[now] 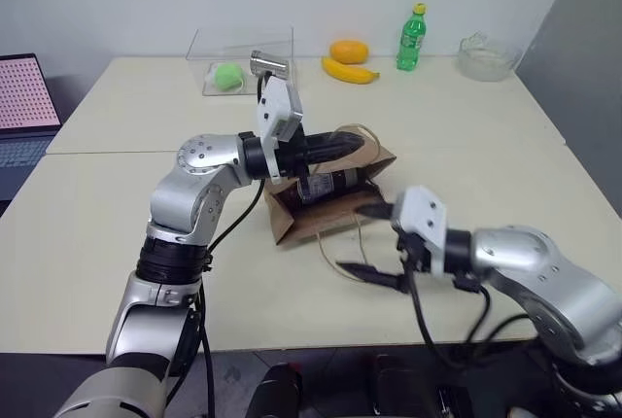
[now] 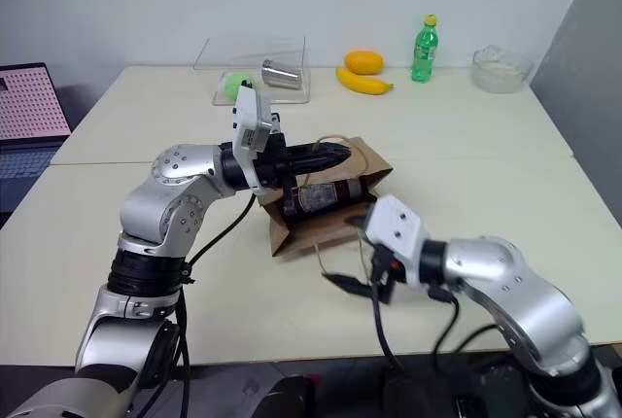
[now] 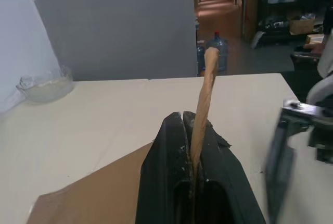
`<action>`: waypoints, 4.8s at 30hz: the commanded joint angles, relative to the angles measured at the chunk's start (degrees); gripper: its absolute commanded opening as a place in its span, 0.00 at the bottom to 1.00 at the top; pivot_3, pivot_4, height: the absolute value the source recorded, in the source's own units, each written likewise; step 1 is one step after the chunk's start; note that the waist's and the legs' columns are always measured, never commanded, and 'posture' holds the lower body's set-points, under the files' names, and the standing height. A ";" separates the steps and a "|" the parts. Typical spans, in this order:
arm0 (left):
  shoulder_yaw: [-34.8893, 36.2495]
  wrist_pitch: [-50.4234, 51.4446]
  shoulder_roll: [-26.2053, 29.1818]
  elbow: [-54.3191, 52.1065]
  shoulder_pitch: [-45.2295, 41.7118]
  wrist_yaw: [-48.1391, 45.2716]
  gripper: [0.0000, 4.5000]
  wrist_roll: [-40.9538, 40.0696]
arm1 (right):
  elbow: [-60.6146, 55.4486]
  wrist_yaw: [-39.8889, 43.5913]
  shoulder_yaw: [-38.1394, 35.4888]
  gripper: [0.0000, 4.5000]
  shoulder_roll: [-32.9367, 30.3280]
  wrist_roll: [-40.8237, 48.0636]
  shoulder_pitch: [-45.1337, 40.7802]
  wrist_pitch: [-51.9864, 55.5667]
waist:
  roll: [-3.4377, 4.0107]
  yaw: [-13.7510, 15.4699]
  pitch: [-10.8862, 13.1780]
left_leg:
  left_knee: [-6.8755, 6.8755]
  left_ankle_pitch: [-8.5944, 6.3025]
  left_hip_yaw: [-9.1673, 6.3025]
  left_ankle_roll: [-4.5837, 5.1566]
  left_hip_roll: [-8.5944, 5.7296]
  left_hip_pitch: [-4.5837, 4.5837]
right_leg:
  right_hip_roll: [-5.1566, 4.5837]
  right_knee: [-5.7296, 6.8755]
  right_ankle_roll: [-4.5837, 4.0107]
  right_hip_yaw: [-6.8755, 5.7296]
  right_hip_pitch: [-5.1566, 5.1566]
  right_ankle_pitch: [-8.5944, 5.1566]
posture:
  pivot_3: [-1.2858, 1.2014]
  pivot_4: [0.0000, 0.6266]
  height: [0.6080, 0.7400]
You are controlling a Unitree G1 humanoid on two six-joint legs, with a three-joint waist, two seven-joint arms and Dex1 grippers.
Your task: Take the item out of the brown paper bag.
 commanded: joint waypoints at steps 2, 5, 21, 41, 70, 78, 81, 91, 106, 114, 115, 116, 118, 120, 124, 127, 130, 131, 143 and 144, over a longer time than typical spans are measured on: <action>2.66 -0.24 0.99 -0.46 -2.03 0.74 0.00 -0.93 | 9.81 -4.42 5.75 0.99 3.86 -6.94 -5.15 -5.09 | 0.00 -0.06 0.00 | -0.03 0.00 0.00 0.00 0.00 -0.01 | -0.01 -0.01 -0.01 0.00 -0.01 0.00 | 0.52 0.24 1.00; 3.12 -0.22 1.37 -0.15 -2.40 0.82 0.00 -0.99 | 18.03 -7.19 8.06 0.99 7.44 -11.46 -8.91 -8.83 | 0.00 -0.32 0.00 | -0.06 0.00 -0.01 -0.01 0.00 -0.07 | -0.01 -0.01 -0.03 0.00 -0.09 0.02 | 0.52 0.24 1.00; 3.91 -2.32 0.49 3.39 -4.69 2.01 0.00 -0.28 | 42.83 -6.65 23.28 0.99 8.84 -36.83 -20.38 -27.81 | 0.01 -0.55 0.00 | -0.06 0.00 0.00 -0.01 -0.02 -0.06 | -0.02 0.03 -0.08 0.00 -0.13 0.05 | 0.52 0.24 1.00; 4.14 -3.62 0.72 4.57 -5.18 3.16 0.00 0.11 | 67.81 -5.77 24.37 0.99 17.33 -50.15 -30.26 -40.24 | 0.01 -0.90 0.00 | -0.06 0.01 -0.01 -0.03 0.00 -0.03 | -0.01 0.07 -0.13 0.01 -0.14 0.08 | 0.52 0.24 1.00; 4.59 -13.10 1.13 14.43 -7.16 5.81 0.00 6.69 | 35.36 13.17 12.03 0.65 11.96 -39.03 -21.12 -31.09 | 0.02 -0.80 0.01 | -0.05 0.01 -0.01 -0.03 -0.01 -0.19 | -0.01 0.10 -0.17 0.01 -0.34 0.11 | 0.52 0.24 1.00; 4.53 -15.71 0.46 17.57 -8.50 7.08 0.00 8.70 | 24.83 23.24 5.92 0.65 8.28 -24.02 -18.61 -28.09 | 0.01 -0.78 0.01 | -0.05 0.00 0.00 -0.02 0.00 -0.22 | -0.01 0.09 -0.17 0.00 -0.36 0.11 | 0.52 0.24 1.00; 4.04 -16.67 0.37 19.03 -8.92 7.76 0.00 10.20 | 21.51 25.53 3.52 0.65 8.19 -17.29 -18.48 -27.52 | 0.01 -0.81 0.01 | -0.06 0.00 -0.01 -0.02 0.00 -0.22 | -0.01 0.09 -0.17 -0.01 -0.35 0.11 | 0.52 0.24 1.00; 4.23 -17.10 -0.91 20.34 -9.23 8.86 0.00 11.50 | 13.74 18.68 -11.51 0.65 10.41 3.07 -23.27 -14.18 | 0.01 -0.67 0.01 | -0.05 0.00 -0.05 -0.02 0.00 -0.25 | -0.02 0.09 -0.17 -0.02 -0.35 0.11 | 0.52 0.24 1.00; 4.25 -18.02 -1.33 20.66 -8.69 8.79 0.00 11.72 | 45.93 3.75 -5.65 0.65 -22.46 -33.89 -11.33 -46.17 | -0.03 -0.23 0.04 | -0.05 0.00 0.20 0.00 -0.06 -0.47 | -0.07 0.11 -0.16 0.12 -0.62 0.11 | 0.52 0.24 1.00; 4.22 -18.54 -1.54 20.59 -8.57 8.45 0.00 11.84 | 57.58 6.84 2.10 0.65 -21.35 -39.51 -10.60 -55.67 | -0.01 -1.42 0.05 | -0.03 0.14 0.29 -0.23 -0.03 -0.82 | -0.05 0.13 -0.19 0.19 -0.98 0.16 | 0.52 0.24 1.00; 4.22 -18.55 -1.53 20.58 -8.54 8.39 0.00 11.80 | 57.81 7.44 2.27 0.65 -21.32 -39.51 -10.34 -55.88 | -0.01 -1.37 0.05 | -0.01 0.14 0.26 -0.24 -0.04 -0.85 | -0.06 0.11 -0.18 0.17 -0.98 0.17 | 0.52 0.24 1.00; 4.21 -18.59 -1.52 20.62 -8.55 8.34 0.00 11.80 | 57.69 8.19 2.14 0.81 -21.34 -39.03 -10.04 -55.94 | -0.01 -1.28 0.05 | 0.00 0.14 0.24 -0.24 -0.05 -0.87 | -0.06 0.10 -0.17 0.17 -0.98 0.18 | 0.52 0.24 1.00; 4.19 -18.63 -1.53 20.70 -8.55 8.26 0.00 11.79 | 56.96 9.33 1.39 0.97 -21.66 -38.11 -9.57 -55.72 | -0.01 -1.17 0.05 | 0.03 0.14 0.22 -0.24 -0.07 -0.89 | -0.07 0.10 -0.16 0.16 -0.97 0.19 | 0.52 0.24 1.00; 4.09 -18.73 -1.57 20.89 -8.59 8.07 0.00 11.81 | 55.18 11.14 0.06 0.99 -22.49 -36.58 -8.67 -54.94 | -0.01 -1.04 0.05 | 0.06 0.15 0.20 -0.24 -0.08 -0.89 | -0.07 0.10 -0.14 0.15 -0.96 0.20 | 0.52 0.24 1.00; 3.75 -18.70 -1.55 21.32 -8.87 7.13 0.00 11.75 | 43.08 15.02 -8.04 0.99 -23.14 -27.48 -3.57 -46.72 | -0.01 -0.60 0.05 | 0.15 0.14 0.15 -0.23 -0.07 -0.92 | -0.06 0.13 -0.13 0.10 -0.93 0.20 | 0.52 0.24 1.00; 3.79 -19.80 -1.39 22.88 -9.59 7.31 0.00 12.60 | 28.61 17.01 -15.75 0.99 -21.42 -16.61 2.63 -36.28 | -0.01 -0.55 0.05 | 0.22 0.14 0.08 -0.23 -0.08 -0.98 | -0.06 0.14 -0.11 0.08 -0.92 0.22 | 0.52 0.24 1.00; 4.53 -20.51 -1.33 25.46 -11.15 6.95 0.00 12.41 | 13.80 12.80 -20.56 0.99 -15.10 -7.66 10.18 -28.21 | -0.04 -0.40 0.03 | 0.26 0.13 0.02 -0.21 -0.05 -0.97 | -0.04 0.14 -0.12 0.03 -0.87 0.22 | 0.52 0.24 1.00; 4.52 -20.06 -1.10 26.31 -11.75 6.01 0.00 12.11 | 9.34 10.14 -20.79 0.99 -11.81 -5.48 12.34 -26.06 | -0.04 -0.45 0.04 | 0.27 0.12 -0.01 -0.20 0.00 -0.97 | 0.00 0.15 -0.13 0.00 -0.85 0.23 | 0.52 0.24 1.00; 3.86 -23.79 3.45 39.91 -20.21 -0.48 0.55 15.39 | -1.82 -9.44 -7.71 1.00 8.76 -8.04 13.23 -19.91 | -0.03 -0.66 0.04 | 0.66 0.01 0.04 -0.01 -0.09 -1.02 | 0.02 0.20 -0.03 0.07 -0.84 0.36 | 0.52 0.24 1.00; 4.29 -23.15 3.99 38.76 -19.61 -1.13 0.62 14.73 | -1.60 -9.51 -7.49 1.00 8.75 -7.99 12.93 -20.06 | -0.03 -0.67 0.04 | 0.66 0.01 0.04 0.00 -0.08 -1.02 | 0.02 0.20 -0.03 0.07 -0.84 0.36 | 0.52 0.24 1.00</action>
